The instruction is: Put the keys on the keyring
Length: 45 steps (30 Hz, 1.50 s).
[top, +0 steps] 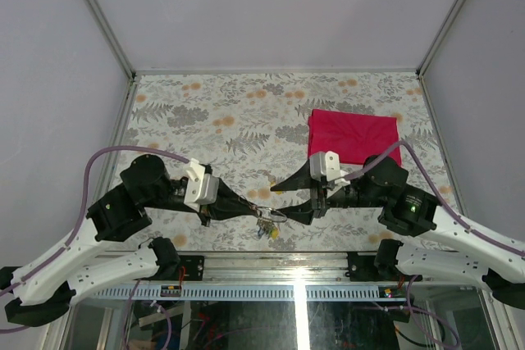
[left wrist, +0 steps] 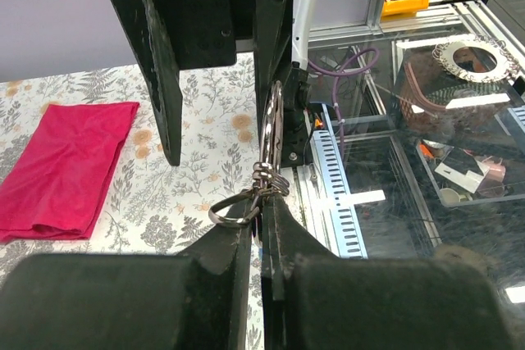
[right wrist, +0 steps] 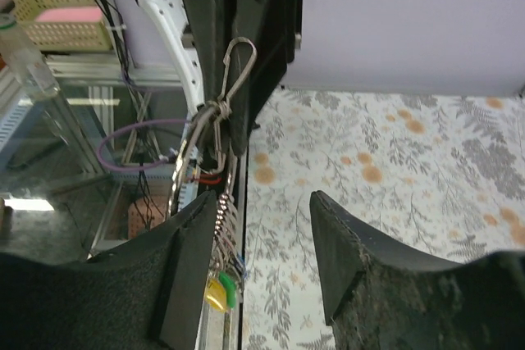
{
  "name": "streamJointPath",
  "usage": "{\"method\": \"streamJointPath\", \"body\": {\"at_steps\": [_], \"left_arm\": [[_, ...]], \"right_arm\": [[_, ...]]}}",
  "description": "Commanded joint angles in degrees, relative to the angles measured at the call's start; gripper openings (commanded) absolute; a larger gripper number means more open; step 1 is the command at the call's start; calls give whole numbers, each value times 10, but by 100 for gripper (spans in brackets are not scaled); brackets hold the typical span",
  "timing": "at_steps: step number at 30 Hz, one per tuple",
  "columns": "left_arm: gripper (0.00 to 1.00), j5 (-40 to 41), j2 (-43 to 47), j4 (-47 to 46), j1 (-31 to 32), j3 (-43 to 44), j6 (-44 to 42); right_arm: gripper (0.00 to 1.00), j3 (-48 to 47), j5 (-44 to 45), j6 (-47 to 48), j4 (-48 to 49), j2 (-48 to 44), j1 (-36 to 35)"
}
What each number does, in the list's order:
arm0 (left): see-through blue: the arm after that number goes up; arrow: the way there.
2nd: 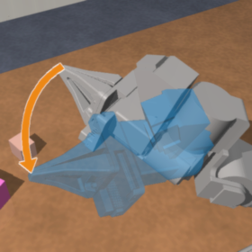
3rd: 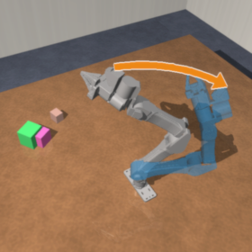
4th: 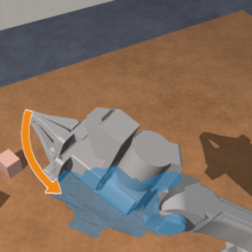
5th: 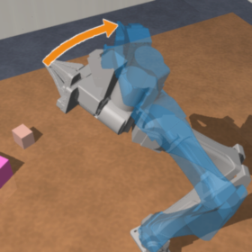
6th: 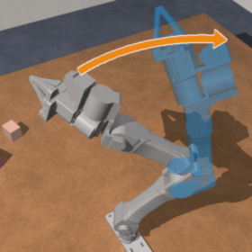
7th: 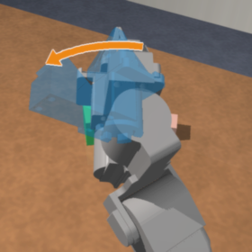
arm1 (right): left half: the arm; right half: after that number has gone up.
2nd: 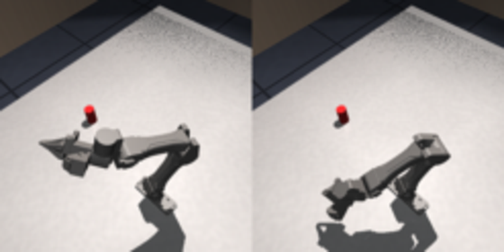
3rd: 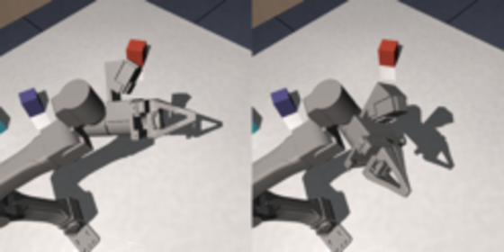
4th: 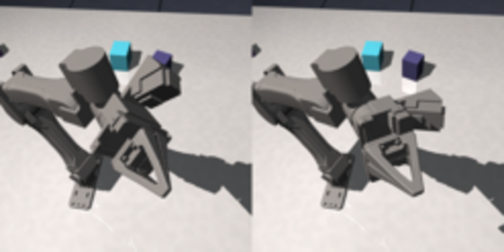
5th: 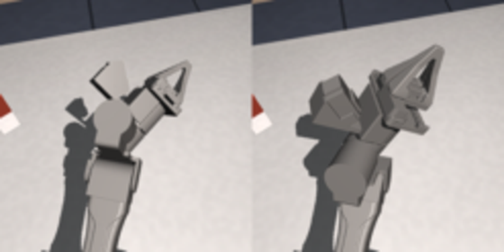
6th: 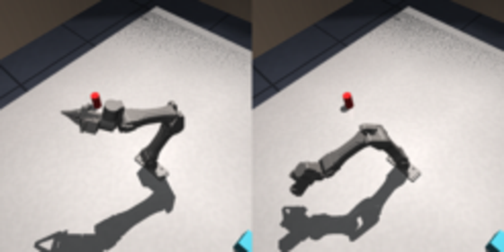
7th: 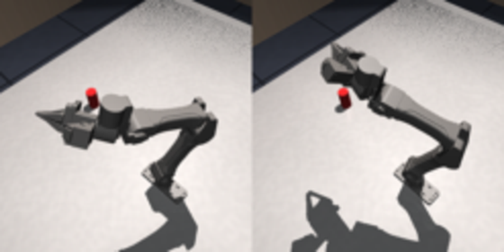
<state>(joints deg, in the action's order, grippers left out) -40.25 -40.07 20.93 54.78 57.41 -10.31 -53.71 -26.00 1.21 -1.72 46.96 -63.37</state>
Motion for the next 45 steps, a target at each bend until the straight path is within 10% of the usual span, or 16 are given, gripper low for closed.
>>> {"method": "streamJointPath", "body": {"at_steps": [1, 26, 45], "left_arm": [[0, 37, 4, 1, 3, 21, -32], [0, 81, -10, 16, 3, 31, -55], [0, 74, -19, 19, 3, 33, -55]], "right_arm": [[57, 7, -57, -38, 102, -6, 0], [60, 46, -76, -94, 208, 52, 1], [25, 50, -19, -77, 183, 15, 1]]}}
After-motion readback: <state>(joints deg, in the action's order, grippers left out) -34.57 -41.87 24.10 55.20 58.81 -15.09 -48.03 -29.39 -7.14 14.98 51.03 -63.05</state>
